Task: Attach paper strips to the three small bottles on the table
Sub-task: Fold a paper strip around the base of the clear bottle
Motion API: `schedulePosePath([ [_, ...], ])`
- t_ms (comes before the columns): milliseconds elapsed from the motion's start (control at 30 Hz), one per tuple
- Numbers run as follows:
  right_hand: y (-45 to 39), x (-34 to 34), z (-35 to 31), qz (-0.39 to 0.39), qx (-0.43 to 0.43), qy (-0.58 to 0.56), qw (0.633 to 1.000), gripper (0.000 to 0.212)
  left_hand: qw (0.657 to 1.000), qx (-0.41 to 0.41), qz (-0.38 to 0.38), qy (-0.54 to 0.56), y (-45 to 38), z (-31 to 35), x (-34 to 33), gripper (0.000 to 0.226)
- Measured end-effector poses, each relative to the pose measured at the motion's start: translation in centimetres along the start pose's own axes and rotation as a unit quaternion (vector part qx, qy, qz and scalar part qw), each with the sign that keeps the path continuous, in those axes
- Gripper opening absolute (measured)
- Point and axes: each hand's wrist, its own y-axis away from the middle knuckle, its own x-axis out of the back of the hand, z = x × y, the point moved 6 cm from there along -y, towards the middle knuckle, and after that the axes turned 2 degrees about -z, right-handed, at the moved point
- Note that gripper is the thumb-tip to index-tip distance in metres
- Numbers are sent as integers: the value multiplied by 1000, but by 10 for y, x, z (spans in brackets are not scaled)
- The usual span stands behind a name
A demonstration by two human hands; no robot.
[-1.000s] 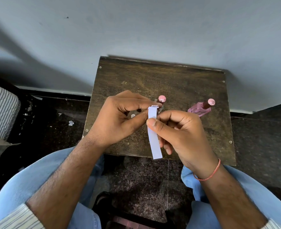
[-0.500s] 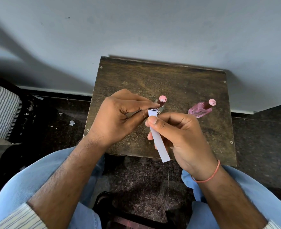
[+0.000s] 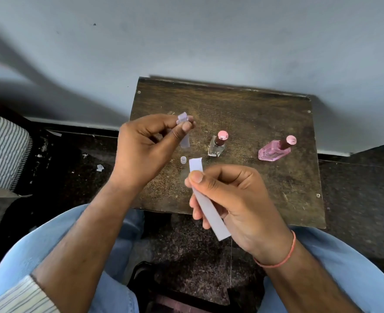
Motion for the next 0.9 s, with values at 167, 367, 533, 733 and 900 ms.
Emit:
schedulePosePath([
  [167,-1,9,-7,36,38,69,996,16,965,126,-125,192,3,-7,-17,18],
  [367,0,33,-19,109,89,131,981,22,918,198,-195,283,10,-12,-26,29],
  [533,0,40,-25,129,127,204,962,19,909,171,-238,297,13,-4,-32,30],
  [733,2,37,-28,117,156,280,940,14,901,169,-249,312,14,-5,-35,30],
  [900,-1,34,-24,118,169,280,938,6,911,177,-226,296,13,-8,-33,36],
])
